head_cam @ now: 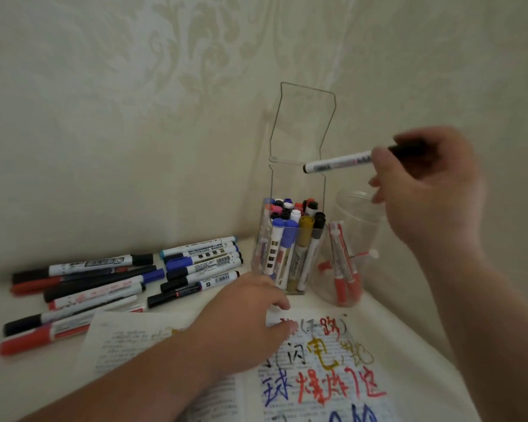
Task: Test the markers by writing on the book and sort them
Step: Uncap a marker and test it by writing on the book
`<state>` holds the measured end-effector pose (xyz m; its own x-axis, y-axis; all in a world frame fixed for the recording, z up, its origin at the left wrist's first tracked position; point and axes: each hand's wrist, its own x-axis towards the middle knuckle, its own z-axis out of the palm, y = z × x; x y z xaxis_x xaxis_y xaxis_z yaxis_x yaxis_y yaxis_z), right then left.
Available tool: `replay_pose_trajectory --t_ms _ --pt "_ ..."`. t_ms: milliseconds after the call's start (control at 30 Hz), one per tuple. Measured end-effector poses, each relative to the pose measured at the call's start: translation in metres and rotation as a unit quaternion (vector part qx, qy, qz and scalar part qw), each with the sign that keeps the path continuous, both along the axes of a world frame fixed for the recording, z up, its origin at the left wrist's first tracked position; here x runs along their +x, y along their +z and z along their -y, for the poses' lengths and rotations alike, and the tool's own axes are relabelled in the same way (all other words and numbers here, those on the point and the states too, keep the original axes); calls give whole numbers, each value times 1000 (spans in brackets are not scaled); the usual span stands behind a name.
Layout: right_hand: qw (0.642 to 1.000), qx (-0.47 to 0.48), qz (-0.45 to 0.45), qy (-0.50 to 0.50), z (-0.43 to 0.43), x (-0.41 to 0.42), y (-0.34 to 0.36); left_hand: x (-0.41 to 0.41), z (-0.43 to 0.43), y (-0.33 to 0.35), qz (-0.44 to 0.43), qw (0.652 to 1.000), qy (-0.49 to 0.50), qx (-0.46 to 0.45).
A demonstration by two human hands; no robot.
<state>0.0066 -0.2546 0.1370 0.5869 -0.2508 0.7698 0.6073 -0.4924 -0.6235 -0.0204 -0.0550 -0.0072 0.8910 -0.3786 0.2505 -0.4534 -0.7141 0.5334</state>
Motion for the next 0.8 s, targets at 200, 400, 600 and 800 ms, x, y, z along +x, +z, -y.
replay_pose_trajectory --t_ms 200,400,600,800 --pt "975 -203 -80 -45 -18 40 28 0 0 0 6 1000 11 5" --pt "962 -255 -97 -27 -29 53 22 -1 -1 8 69 990 81 -87" --pt "960 -266 -88 -4 -31 47 29 0 1 7 43 994 50 -86" --pt "930 -342 -134 -9 -38 46 38 1 3 3 29 997 36 -69"
